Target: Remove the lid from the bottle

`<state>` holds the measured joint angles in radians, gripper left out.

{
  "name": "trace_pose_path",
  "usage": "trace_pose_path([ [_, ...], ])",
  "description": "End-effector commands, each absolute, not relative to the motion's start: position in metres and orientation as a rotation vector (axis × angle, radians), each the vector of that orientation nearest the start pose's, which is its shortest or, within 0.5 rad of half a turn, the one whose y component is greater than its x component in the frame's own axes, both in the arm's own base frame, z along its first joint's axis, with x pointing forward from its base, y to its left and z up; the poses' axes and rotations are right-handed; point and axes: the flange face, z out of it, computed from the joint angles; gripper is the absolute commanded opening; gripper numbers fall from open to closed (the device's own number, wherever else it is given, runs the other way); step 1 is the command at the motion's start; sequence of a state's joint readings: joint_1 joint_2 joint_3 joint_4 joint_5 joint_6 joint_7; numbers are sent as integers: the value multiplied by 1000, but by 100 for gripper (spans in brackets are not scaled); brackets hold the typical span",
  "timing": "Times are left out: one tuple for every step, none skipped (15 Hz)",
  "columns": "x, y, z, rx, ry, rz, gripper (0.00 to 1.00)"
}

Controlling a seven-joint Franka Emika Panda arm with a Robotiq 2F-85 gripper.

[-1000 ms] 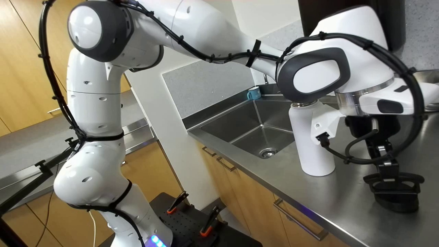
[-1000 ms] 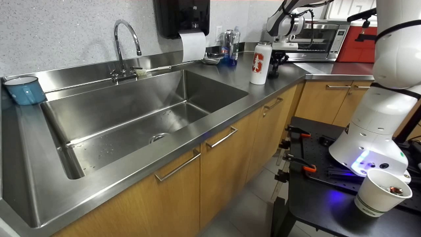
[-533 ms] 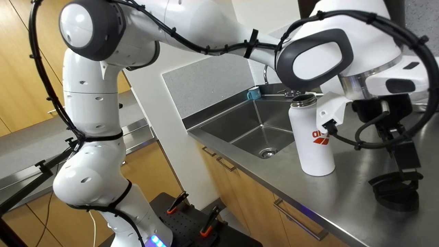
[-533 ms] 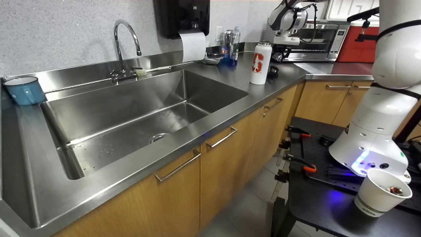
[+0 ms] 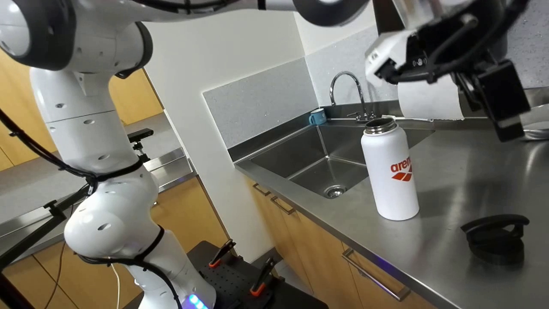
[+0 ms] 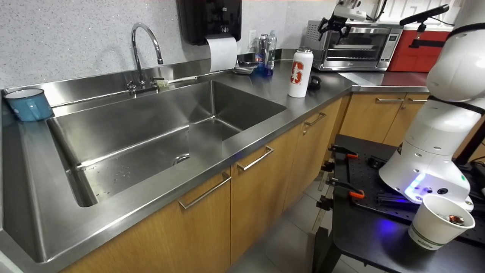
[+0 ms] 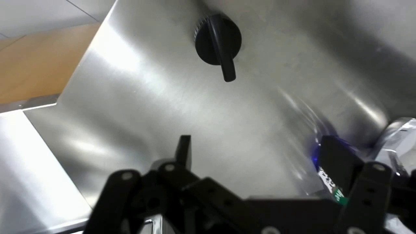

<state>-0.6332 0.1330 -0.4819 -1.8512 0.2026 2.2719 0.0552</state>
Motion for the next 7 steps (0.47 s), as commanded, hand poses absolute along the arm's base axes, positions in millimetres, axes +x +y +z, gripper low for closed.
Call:
trace_pose_path([
  [265,-521,542,-2539,1760,-501,100],
  [260,-515,553,-2536,1752,-499,100],
  [258,-510,563,-2533,1738,-499,100],
  [255,-503,572,-2535,1729,-504,100],
  [253,-498,579,-2541,1717,-506,100],
  [252,-493,585,-2548,1711,-511,100],
  [252,-487,590,-2556,1697,-511,100],
])
